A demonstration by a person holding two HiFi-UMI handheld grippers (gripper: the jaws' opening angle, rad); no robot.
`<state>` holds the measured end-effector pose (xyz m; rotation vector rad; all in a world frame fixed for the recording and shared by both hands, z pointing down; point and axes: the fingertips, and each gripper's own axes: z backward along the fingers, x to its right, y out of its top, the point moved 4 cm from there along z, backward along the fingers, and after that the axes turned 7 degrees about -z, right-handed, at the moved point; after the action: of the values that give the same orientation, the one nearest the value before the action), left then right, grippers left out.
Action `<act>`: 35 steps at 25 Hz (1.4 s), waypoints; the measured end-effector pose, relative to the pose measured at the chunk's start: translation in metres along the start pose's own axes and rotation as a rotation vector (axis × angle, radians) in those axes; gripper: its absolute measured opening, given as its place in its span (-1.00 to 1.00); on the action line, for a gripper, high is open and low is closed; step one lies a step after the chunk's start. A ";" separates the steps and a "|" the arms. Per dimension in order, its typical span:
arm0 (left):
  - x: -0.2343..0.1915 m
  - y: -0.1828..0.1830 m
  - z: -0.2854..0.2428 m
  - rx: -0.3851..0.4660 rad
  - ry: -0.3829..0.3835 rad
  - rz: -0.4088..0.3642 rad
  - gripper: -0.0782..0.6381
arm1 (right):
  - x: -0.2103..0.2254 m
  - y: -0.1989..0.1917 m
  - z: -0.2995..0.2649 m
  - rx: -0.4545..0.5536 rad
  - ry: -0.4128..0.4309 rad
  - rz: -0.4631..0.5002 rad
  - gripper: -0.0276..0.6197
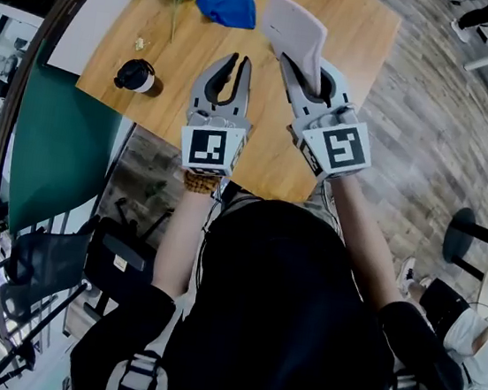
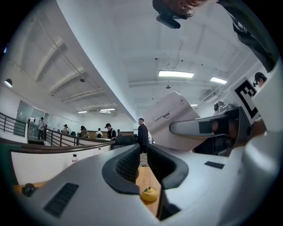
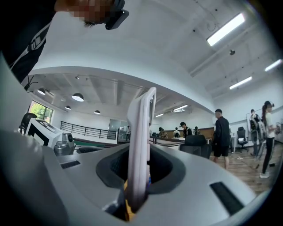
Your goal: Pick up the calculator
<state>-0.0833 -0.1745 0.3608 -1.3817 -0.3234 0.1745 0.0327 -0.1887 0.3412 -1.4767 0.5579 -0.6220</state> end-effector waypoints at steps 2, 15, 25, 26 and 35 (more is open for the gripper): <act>0.000 -0.009 0.005 -0.020 0.003 0.004 -0.60 | -0.004 -0.012 0.001 -0.029 0.004 -0.001 -0.67; -0.002 -0.048 0.027 -0.102 0.024 0.018 -0.60 | -0.016 -0.059 0.008 -0.152 0.016 -0.049 -0.67; 0.008 -0.075 0.029 -0.168 0.005 0.051 -0.60 | -0.014 -0.091 0.014 -0.232 0.006 -0.079 -0.67; 0.008 -0.077 0.029 -0.174 0.004 0.054 -0.60 | -0.013 -0.094 0.014 -0.244 0.003 -0.079 -0.67; 0.009 -0.090 0.033 -0.198 0.008 0.059 -0.60 | -0.009 -0.125 0.021 -0.359 -0.019 -0.080 -0.67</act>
<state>-0.0915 -0.1573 0.4552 -1.5889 -0.2999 0.1896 0.0353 -0.1666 0.4660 -1.8480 0.6210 -0.5893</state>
